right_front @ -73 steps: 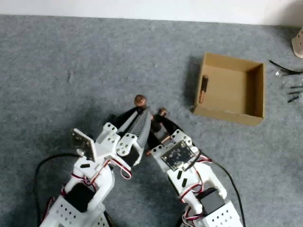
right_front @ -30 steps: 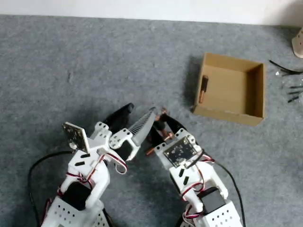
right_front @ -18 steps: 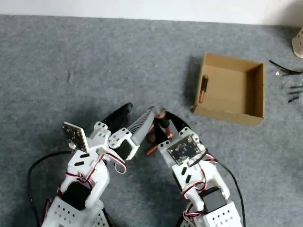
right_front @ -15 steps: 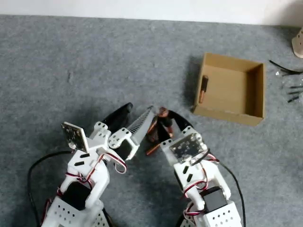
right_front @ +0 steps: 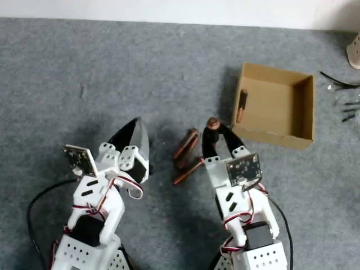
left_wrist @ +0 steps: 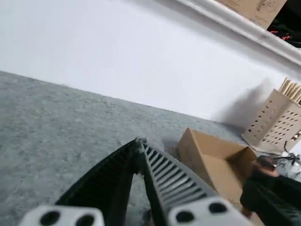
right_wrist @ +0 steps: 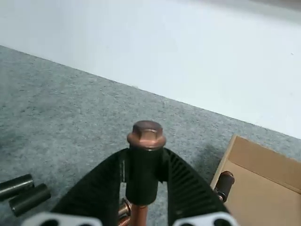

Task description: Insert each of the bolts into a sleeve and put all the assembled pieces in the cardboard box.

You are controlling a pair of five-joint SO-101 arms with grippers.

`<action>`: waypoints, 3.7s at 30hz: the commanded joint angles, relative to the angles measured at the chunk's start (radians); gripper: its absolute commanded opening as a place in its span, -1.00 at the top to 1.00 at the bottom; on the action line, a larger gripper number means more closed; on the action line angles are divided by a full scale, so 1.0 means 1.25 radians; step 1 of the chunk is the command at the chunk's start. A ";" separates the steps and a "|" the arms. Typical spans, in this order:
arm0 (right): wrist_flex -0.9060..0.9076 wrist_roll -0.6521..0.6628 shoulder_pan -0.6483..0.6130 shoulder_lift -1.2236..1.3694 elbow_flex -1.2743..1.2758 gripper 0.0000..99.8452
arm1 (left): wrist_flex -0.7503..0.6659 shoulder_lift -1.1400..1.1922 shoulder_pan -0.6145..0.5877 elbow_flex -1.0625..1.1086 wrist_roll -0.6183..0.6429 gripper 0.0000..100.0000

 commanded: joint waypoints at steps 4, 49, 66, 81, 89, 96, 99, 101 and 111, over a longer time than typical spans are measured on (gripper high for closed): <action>-0.013 -0.010 0.072 -0.017 0.101 0.99 | 0.253 -0.010 -0.004 -0.091 -0.238 0.99; -0.014 -0.371 0.355 1.523 -1.003 0.99 | 0.346 -0.012 -0.179 -0.024 -0.373 0.99; 0.006 -0.369 0.323 1.531 -1.006 0.47 | 0.345 -0.013 -0.179 -0.023 -0.373 0.99; 0.164 -0.369 0.036 1.000 -0.678 0.47 | 0.345 -0.013 -0.179 -0.023 -0.373 0.99; 0.164 -0.376 -0.120 0.841 -0.488 0.47 | 0.345 -0.014 -0.179 -0.023 -0.373 0.99; 0.047 -0.376 -0.182 0.900 -0.397 0.47 | 0.345 -0.014 -0.184 -0.023 -0.373 0.99; 0.035 -0.376 -0.202 0.946 -0.386 0.47 | 0.345 -0.014 -0.184 -0.023 -0.373 0.99; 0.035 -0.376 -0.212 0.972 -0.381 0.47 | 0.345 -0.014 -0.184 -0.023 -0.373 0.99; 0.036 -0.376 -0.202 1.092 -0.387 0.47 | 0.345 -0.014 -0.184 -0.023 -0.373 0.99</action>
